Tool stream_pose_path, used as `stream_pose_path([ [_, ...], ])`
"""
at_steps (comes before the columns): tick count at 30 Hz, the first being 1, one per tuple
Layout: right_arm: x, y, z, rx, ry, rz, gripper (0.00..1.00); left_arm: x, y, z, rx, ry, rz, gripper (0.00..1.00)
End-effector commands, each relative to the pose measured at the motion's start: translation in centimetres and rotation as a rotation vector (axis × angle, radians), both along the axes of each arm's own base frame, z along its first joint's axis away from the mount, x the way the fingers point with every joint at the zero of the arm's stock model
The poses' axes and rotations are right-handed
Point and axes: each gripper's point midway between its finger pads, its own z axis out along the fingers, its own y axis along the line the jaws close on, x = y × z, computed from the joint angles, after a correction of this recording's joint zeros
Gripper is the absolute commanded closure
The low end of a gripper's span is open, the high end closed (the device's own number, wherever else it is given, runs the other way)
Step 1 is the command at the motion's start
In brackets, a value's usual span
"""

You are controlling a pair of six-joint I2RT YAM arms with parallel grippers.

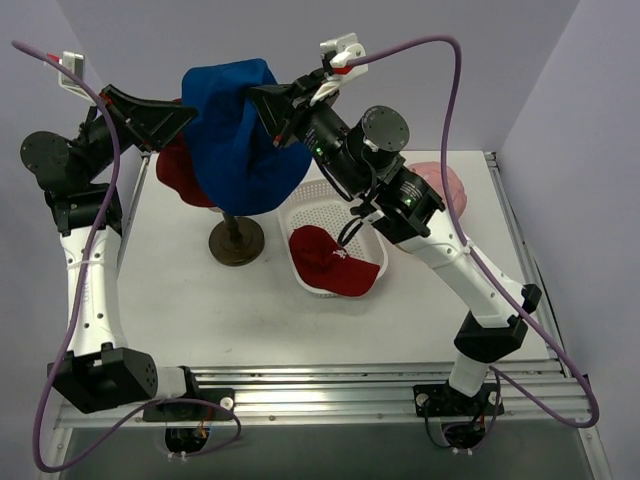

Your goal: Stack the hats

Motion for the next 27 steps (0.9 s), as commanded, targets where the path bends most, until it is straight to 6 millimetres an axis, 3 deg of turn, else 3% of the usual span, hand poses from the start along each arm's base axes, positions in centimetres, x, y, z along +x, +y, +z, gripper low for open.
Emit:
stream_pose_path([
  [1,-1.7,-2.1,4.3,0.127,-0.081,0.033,1.0,-1.7,-0.6,2.4,-0.025,-0.098,-0.083,0.04],
  [5,-0.6,-2.1,3.7,0.133,-0.075,0.02,1.0,-1.1,-0.4,1.9,-0.029,-0.086,-0.101,0.0],
  [9,1.3,-1.9,2.8,0.135,-0.052,0.035,1.0,-0.6,-0.4,1.7,-0.044,-0.085,-0.126,0.23],
  [10,1.7,-2.0,2.7,0.135,-0.05,0.028,1.0,-0.6,-0.4,1.9,-0.046,-0.09,-0.127,0.36],
  [13,3.5,-2.0,1.8,0.131,-0.038,0.014,1.0,0.1,-0.1,2.3,-0.051,-0.086,-0.11,0.55],
  [16,5.8,-1.8,1.0,0.134,-0.047,0.0,1.0,1.6,0.6,2.5,-0.08,-0.063,-0.073,0.86],
  [17,6.1,-1.5,0.7,0.128,-0.044,0.015,1.0,2.1,0.9,3.0,-0.094,-0.065,-0.058,0.92],
  [18,7.4,-0.3,-0.8,0.102,-0.021,0.028,1.0,2.4,1.0,3.0,-0.101,-0.057,-0.053,0.93],
  [19,7.2,-0.3,0.0,0.103,-0.029,0.043,1.0,2.6,1.2,3.1,-0.106,-0.053,-0.051,0.96],
  [23,7.4,0.6,-0.7,0.094,-0.054,0.072,1.0,3.6,1.6,3.3,-0.108,-0.046,-0.039,0.98],
  [27,7.6,0.9,-0.2,0.106,-0.084,0.069,1.0,4.8,3.6,2.5,-0.136,-0.008,0.024,0.98],
])
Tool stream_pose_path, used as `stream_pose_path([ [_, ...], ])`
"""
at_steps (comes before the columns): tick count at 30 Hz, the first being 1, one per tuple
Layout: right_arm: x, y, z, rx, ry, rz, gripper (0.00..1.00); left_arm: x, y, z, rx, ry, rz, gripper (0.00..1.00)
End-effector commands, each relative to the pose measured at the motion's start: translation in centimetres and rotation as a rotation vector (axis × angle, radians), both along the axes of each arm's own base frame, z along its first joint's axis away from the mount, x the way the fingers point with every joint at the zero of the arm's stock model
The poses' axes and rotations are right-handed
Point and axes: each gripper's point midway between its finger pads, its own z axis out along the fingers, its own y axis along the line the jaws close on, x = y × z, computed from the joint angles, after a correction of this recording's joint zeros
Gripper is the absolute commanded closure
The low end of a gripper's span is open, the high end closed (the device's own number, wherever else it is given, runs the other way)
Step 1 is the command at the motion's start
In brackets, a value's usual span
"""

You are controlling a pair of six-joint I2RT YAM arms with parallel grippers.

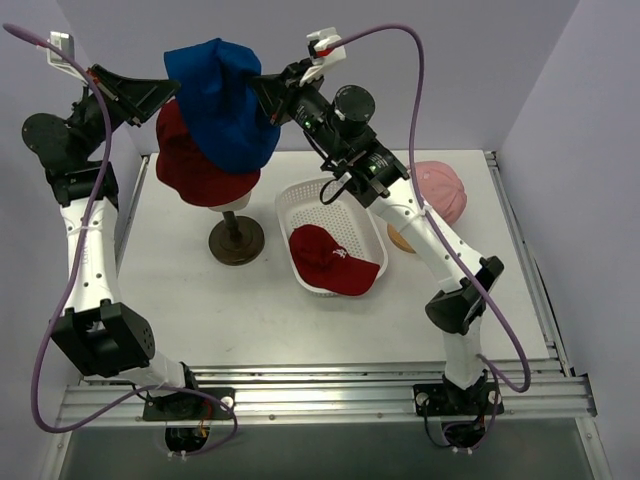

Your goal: Stack the hats

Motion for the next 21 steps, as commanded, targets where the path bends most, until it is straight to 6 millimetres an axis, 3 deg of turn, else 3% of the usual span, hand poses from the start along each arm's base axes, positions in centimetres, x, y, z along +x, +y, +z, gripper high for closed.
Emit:
stream_pose_path([
  [1,-2.4,-0.9,5.7,0.115,-0.15,0.043,1.0,0.4,2.7,1.1,-0.03,-0.019,0.099,0.98],
  [6,-1.3,0.3,5.2,0.14,-0.15,0.048,0.98,1.2,6.4,-0.7,-0.108,0.049,0.175,0.98],
  [8,-0.8,0.8,4.6,0.131,-0.139,0.053,0.91,1.7,7.9,-2.1,-0.135,0.101,0.217,0.98],
  [12,0.1,1.8,2.8,0.104,-0.108,0.057,0.72,2.9,8.8,-5.1,-0.12,0.2,0.264,0.98],
  [15,0.1,1.2,2.7,0.103,-0.094,0.045,0.6,3.5,9.5,-7.2,-0.118,0.247,0.281,0.98],
  [16,0.4,1.3,1.6,0.084,-0.07,0.041,0.58,3.6,9.7,-7.5,-0.123,0.256,0.281,0.98],
  [17,0.1,0.5,2.2,0.091,-0.071,0.035,0.55,3.7,9.9,-8.0,-0.127,0.268,0.284,0.98],
  [18,0.2,0.1,1.9,0.089,-0.056,0.026,0.54,3.8,10.0,-8.5,-0.129,0.289,0.285,0.98],
  [19,0.6,0.1,0.4,0.07,-0.023,0.016,0.53,4.0,10.2,-8.8,-0.121,0.294,0.292,0.98],
  [20,0.2,-1.3,1.4,0.095,-0.017,0.007,0.53,4.0,10.2,-9.1,-0.12,0.298,0.295,0.98],
  [21,0.4,-1.9,1.1,0.105,0.0,-0.004,0.53,4.1,10.3,-9.6,-0.121,0.316,0.296,0.97],
])
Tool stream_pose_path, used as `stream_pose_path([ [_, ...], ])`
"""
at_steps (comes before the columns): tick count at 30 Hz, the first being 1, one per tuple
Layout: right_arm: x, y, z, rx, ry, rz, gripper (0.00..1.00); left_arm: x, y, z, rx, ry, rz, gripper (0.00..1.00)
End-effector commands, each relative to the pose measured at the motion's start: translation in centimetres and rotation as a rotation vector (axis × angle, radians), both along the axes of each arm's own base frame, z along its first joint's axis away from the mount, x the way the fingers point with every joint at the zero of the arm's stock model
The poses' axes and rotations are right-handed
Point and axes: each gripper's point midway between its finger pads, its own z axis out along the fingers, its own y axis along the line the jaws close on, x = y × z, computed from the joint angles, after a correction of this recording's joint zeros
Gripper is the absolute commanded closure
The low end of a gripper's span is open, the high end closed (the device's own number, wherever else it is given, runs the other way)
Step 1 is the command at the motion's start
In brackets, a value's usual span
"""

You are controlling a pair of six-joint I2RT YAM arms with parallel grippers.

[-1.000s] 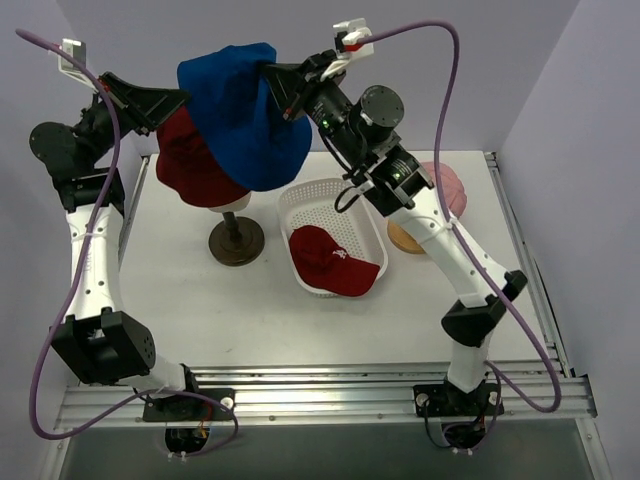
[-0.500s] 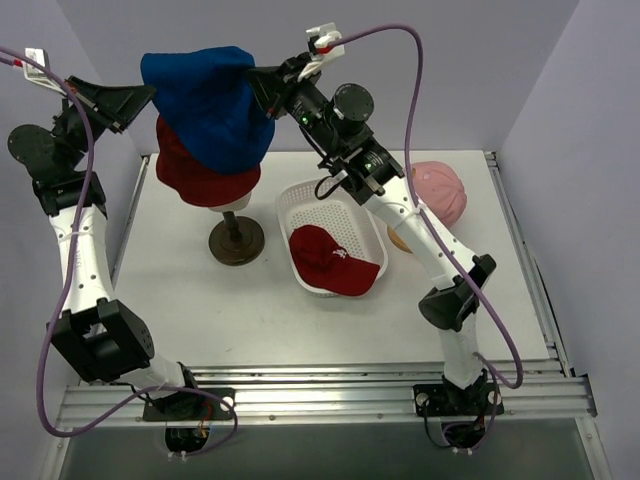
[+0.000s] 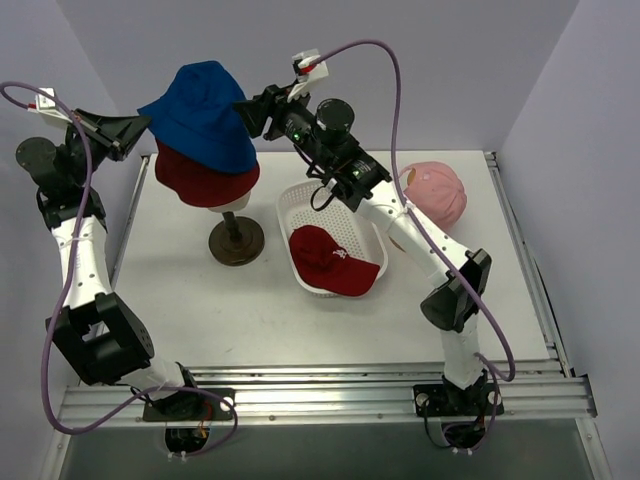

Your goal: Stack the hats

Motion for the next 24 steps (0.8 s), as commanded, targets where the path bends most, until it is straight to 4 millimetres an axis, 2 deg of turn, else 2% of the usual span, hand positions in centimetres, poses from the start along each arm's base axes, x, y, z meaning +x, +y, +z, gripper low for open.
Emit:
stream_pose_path([
  [1,-1.9,-4.9,5.6,0.135,-0.045,-0.037,0.52,-0.9,0.5,0.1,0.04,-0.017,0.032,0.98],
  [6,0.3,-8.0,2.5,0.174,0.073,-0.069,0.54,-1.7,0.4,-0.8,0.042,-0.032,0.024,0.98],
  [9,0.8,-8.1,0.8,0.14,0.097,-0.053,0.56,-2.3,-0.2,-1.3,0.037,-0.047,-0.013,0.98],
  [12,0.3,-7.7,0.3,0.11,0.091,-0.02,0.57,-2.8,-0.7,-1.2,0.058,-0.077,-0.045,0.97],
  [17,-2.0,-7.3,0.7,0.07,0.066,0.02,0.57,-3.1,-1.9,-2.2,0.091,-0.072,-0.084,0.98],
  [20,-2.7,-7.1,0.1,0.065,0.068,0.028,0.57,-3.1,-2.0,-3.4,0.117,-0.065,-0.077,0.97],
  [21,-2.8,-6.9,-0.8,0.052,0.079,0.032,0.57,-3.1,-2.0,-3.7,0.122,-0.064,-0.076,0.98],
  [24,-4.2,-5.2,-1.8,-0.048,0.02,0.049,0.56,-3.1,-2.0,-4.9,0.155,-0.051,-0.071,0.98],
])
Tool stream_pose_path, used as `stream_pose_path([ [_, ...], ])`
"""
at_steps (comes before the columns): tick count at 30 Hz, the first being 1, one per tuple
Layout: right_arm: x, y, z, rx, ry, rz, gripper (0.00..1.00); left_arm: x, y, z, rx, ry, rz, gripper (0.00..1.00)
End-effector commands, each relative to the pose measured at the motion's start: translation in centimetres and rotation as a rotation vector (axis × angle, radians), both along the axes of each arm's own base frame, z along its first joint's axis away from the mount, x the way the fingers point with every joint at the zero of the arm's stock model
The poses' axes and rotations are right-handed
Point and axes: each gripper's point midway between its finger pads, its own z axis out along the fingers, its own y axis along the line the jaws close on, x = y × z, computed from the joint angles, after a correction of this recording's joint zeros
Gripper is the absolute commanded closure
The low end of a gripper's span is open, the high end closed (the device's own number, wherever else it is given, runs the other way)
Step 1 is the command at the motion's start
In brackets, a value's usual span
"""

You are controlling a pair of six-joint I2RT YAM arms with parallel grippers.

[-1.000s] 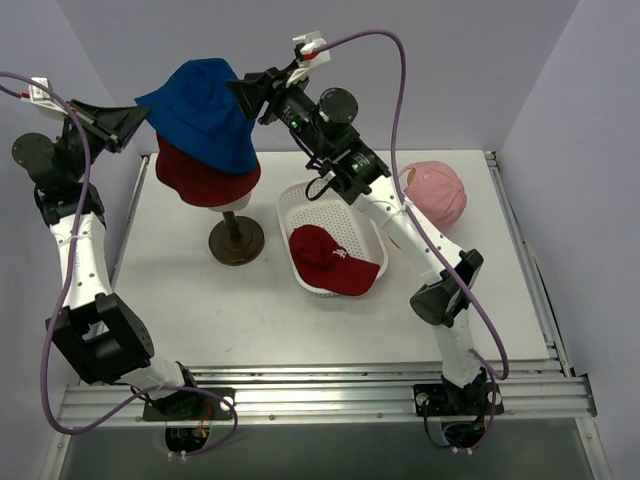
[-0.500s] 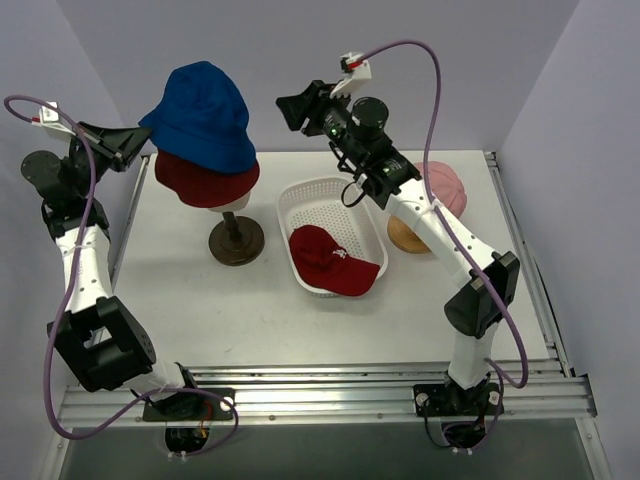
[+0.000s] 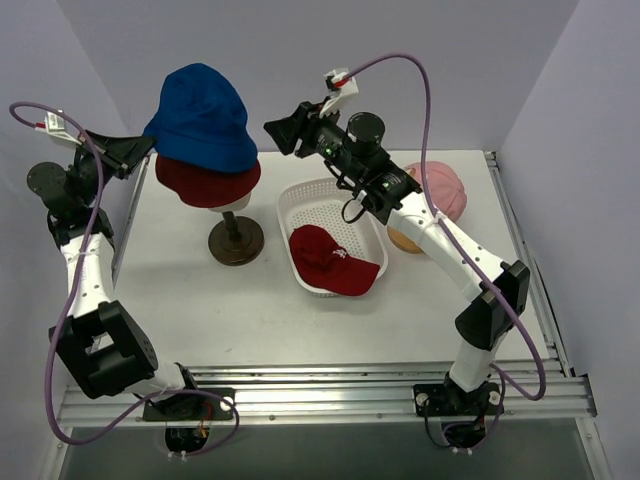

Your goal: Stack the hats

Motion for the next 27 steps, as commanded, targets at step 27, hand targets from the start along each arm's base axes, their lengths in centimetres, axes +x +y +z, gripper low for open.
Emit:
stream_pose_path([
  [27,-6.1,5.6,-0.1,-0.359,-0.417,-0.067,0.55,-2.4,-2.4,-5.4,0.214,0.112,-0.057,0.98],
])
